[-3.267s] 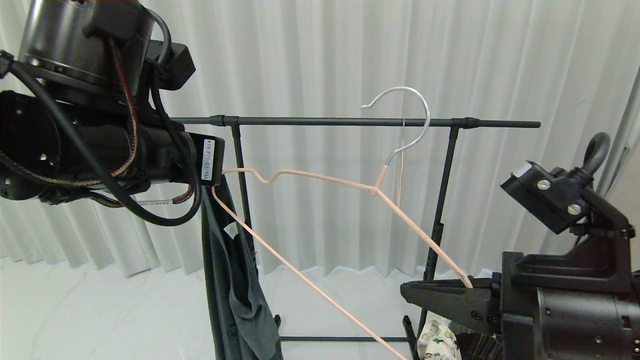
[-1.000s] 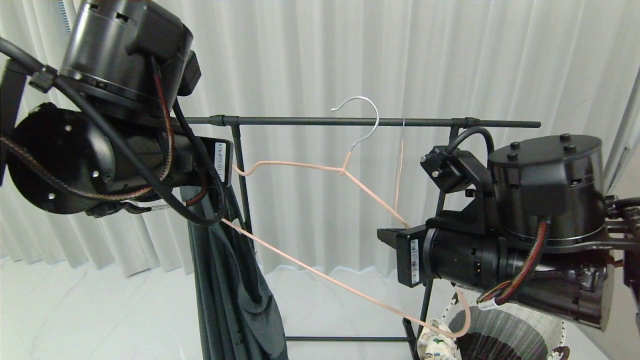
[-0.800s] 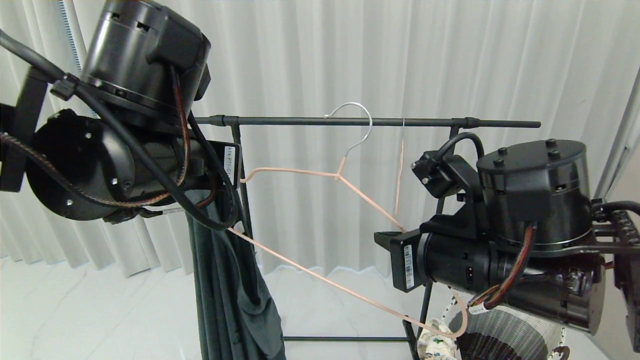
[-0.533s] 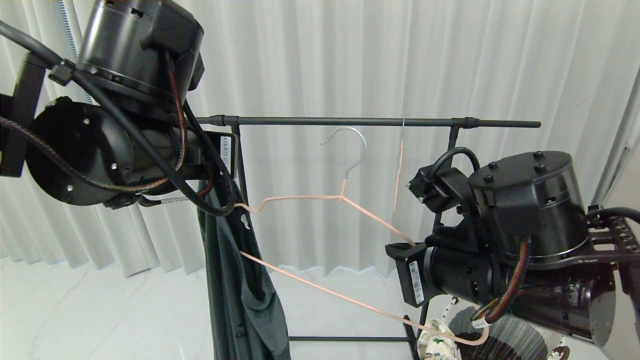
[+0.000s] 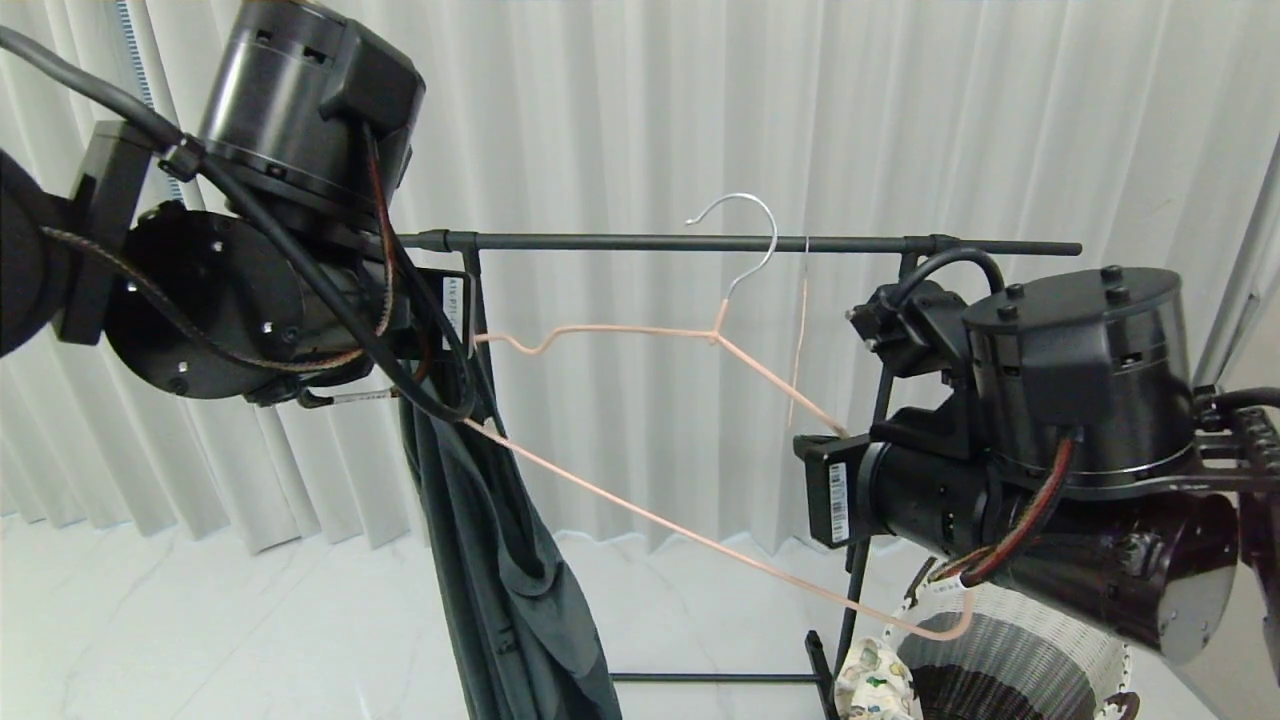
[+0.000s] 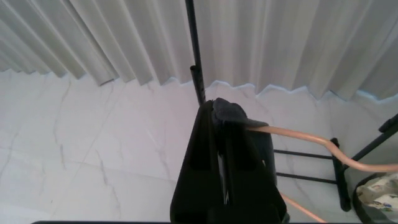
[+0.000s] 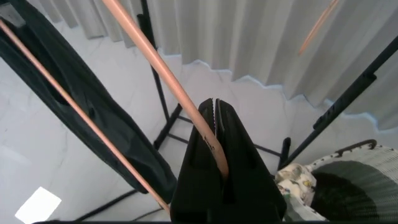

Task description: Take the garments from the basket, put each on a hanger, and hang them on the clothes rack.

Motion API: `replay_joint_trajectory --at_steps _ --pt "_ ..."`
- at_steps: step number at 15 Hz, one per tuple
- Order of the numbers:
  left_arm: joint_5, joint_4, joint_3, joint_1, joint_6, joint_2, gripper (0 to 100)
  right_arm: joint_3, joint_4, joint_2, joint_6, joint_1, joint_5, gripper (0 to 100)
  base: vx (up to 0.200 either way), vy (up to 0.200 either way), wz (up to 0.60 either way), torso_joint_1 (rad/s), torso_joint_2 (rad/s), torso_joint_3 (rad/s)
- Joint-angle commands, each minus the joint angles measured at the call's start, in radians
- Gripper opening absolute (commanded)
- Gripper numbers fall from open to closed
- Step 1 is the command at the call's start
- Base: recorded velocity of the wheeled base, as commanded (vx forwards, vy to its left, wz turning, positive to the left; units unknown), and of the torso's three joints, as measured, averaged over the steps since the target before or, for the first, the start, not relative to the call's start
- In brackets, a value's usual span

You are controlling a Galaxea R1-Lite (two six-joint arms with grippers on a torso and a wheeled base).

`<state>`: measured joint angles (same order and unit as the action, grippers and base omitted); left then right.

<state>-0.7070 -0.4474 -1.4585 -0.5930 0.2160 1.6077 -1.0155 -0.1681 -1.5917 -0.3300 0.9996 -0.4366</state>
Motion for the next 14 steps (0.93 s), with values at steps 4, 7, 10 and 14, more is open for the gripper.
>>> replay_joint_trajectory --at_steps 4,7,10,14 --pt "0.000 0.000 -0.020 -0.008 0.017 0.021 0 -0.032 -0.014 -0.080 -0.001 0.005 -0.079 0 0.000 0.000 0.00 0.000 0.00 0.000" --pt "-0.002 0.000 -0.033 -0.002 0.017 0.021 0 -0.071 -0.014 -0.113 0.000 0.005 -0.105 0 0.000 0.000 0.00 0.000 0.00 0.000" --pt "-0.002 0.000 -0.039 -0.010 0.017 0.024 0 -0.104 -0.014 -0.134 0.000 0.010 -0.113 0 0.000 0.000 0.00 0.000 0.00 0.000" --pt "-0.002 0.000 -0.049 -0.031 0.040 0.037 0 -0.163 -0.014 -0.174 0.006 0.039 -0.128 0 0.000 0.000 0.00 0.000 0.00 0.000"
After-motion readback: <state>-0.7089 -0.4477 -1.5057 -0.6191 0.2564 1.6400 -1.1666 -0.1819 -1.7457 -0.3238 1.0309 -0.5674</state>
